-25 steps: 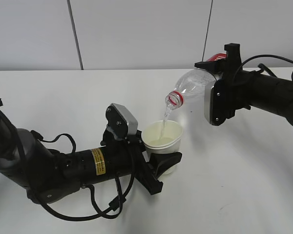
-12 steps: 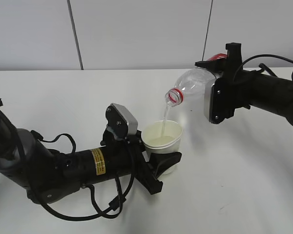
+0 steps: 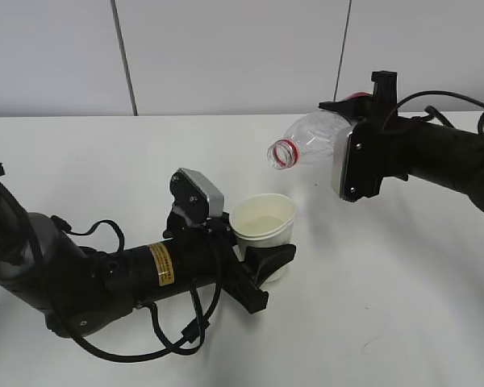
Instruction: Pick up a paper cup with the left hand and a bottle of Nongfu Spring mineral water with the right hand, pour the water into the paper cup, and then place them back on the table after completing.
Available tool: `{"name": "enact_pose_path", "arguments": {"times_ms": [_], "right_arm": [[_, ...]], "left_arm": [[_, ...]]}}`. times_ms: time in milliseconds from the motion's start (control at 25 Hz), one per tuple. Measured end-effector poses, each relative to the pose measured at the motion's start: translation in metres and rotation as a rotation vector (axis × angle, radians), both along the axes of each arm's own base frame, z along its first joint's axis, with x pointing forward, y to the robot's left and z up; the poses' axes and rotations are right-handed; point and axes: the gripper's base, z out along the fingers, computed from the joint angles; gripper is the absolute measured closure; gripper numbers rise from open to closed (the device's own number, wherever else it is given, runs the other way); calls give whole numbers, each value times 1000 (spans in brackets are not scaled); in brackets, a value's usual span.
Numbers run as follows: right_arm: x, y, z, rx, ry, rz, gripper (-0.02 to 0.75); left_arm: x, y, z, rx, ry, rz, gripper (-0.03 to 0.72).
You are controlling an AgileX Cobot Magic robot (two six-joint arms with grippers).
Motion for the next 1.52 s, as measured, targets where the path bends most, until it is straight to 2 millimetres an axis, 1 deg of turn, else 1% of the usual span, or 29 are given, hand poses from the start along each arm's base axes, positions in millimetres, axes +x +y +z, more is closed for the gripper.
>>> {"name": "enact_pose_path", "arguments": {"times_ms": [200, 360, 520, 760, 920, 1040, 1240, 1520], "right_arm": [[1, -1, 1, 71, 32, -36, 353], [2, -4, 2, 225, 101, -104, 353], [3, -5, 2, 395, 181, -162, 353], [4, -6, 2, 717, 340, -248, 353], [4, -6, 2, 887, 428, -286, 353], [4, -6, 2, 995, 484, -310, 353], [4, -7, 2, 1117, 546, -338, 353], [4, -7, 2, 1215, 596, -360, 353]], "left_arm": [[0, 0, 0, -1, 1, 3, 295], [1, 0, 0, -3, 2, 11, 295], [2, 1, 0, -6, 4, 24, 296], [3, 1, 0, -9, 6, 36, 296], [3, 2, 0, -9, 6, 37, 296], [7, 6, 3, -10, -1, 52, 296], [20, 21, 18, -30, -39, 87, 296], [36, 47, 20, -22, -51, 147, 296]]}}
